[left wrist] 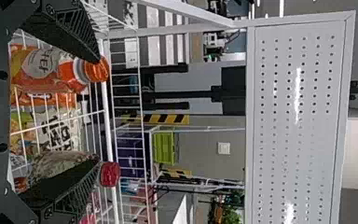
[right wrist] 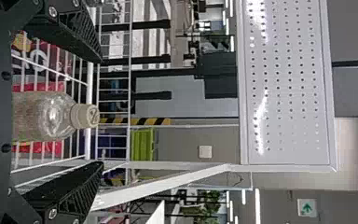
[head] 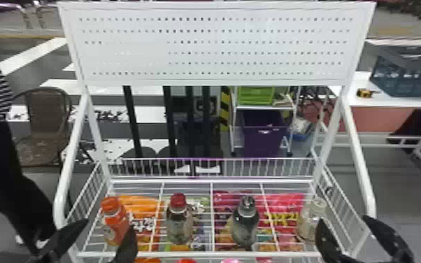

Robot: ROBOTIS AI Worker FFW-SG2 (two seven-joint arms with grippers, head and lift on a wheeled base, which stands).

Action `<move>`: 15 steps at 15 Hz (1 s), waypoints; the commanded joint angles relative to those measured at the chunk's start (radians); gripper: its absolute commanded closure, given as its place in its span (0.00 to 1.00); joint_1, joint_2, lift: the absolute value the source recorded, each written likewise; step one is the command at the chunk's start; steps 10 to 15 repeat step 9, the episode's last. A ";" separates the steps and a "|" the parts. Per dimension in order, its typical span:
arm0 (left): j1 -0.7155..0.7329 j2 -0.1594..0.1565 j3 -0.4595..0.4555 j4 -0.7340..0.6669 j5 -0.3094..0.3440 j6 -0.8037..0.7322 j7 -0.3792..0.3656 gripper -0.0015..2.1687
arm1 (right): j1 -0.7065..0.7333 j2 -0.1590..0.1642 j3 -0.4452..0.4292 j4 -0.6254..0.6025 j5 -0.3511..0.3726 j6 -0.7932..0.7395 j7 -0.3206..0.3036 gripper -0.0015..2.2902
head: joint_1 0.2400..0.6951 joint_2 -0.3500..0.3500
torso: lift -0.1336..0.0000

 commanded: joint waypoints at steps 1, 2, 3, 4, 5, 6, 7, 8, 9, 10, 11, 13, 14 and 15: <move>0.004 -0.001 0.000 0.012 0.000 -0.026 -0.006 0.06 | 0.089 0.004 -0.011 -0.120 0.005 0.079 0.001 0.06 | 0.57 0.50 | 1.00; 0.004 -0.001 0.000 0.025 -0.001 -0.062 -0.006 0.06 | 0.126 0.007 -0.012 -0.155 0.005 0.085 0.004 0.06 | 0.57 0.50 | 1.00; 0.003 -0.004 0.000 0.031 0.000 -0.072 -0.006 0.06 | 0.159 0.009 -0.014 -0.178 0.005 0.070 0.012 0.06 | 0.57 0.50 | 1.00; 0.001 -0.007 0.000 0.034 0.000 -0.078 -0.006 0.06 | 0.182 0.010 -0.018 -0.184 0.000 0.027 0.021 0.06 | 0.57 0.50 | 1.00; 0.001 -0.007 -0.001 0.035 0.000 -0.084 -0.006 0.06 | 0.205 0.013 -0.023 -0.196 -0.010 0.008 0.023 0.06 | 0.57 0.50 | 1.00; -0.001 -0.007 -0.001 0.037 0.000 -0.087 -0.003 0.06 | 0.225 0.017 -0.023 -0.215 -0.018 0.008 0.023 0.06 | 0.57 0.50 | 1.00; -0.001 -0.007 -0.001 0.040 -0.001 -0.093 0.002 0.06 | 0.247 0.020 -0.023 -0.235 -0.020 0.008 0.026 0.06 | 0.57 0.50 | 1.00; -0.001 -0.007 -0.001 0.046 -0.001 -0.118 0.006 0.06 | 0.259 0.021 -0.023 -0.247 -0.020 0.008 0.027 0.06 | 0.57 0.50 | 1.00; -0.001 -0.007 -0.003 0.049 -0.001 -0.124 0.008 0.06 | 0.270 0.021 -0.023 -0.255 -0.020 0.008 0.027 0.06 | 0.57 0.50 | 1.00; -0.001 -0.007 -0.003 0.049 -0.001 -0.124 0.008 0.06 | 0.270 0.021 -0.023 -0.255 -0.020 0.008 0.027 0.06 | 0.57 0.50 | 1.00; -0.001 -0.007 -0.003 0.049 -0.001 -0.124 0.008 0.06 | 0.270 0.021 -0.023 -0.255 -0.020 0.008 0.027 0.06 | 0.57 0.50 | 1.00; -0.001 -0.007 -0.003 0.049 -0.001 -0.124 0.008 0.06 | 0.270 0.021 -0.023 -0.255 -0.020 0.008 0.027 0.06 | 0.57 0.50 | 1.00; -0.001 -0.007 -0.003 0.049 -0.001 -0.124 0.008 0.06 | 0.270 0.021 -0.023 -0.255 -0.020 0.008 0.027 0.06 | 0.57 0.50 | 1.00; -0.001 -0.007 -0.003 0.049 -0.001 -0.124 0.008 0.06 | 0.270 0.021 -0.023 -0.255 -0.020 0.008 0.027 0.06 | 0.57 0.50 | 1.00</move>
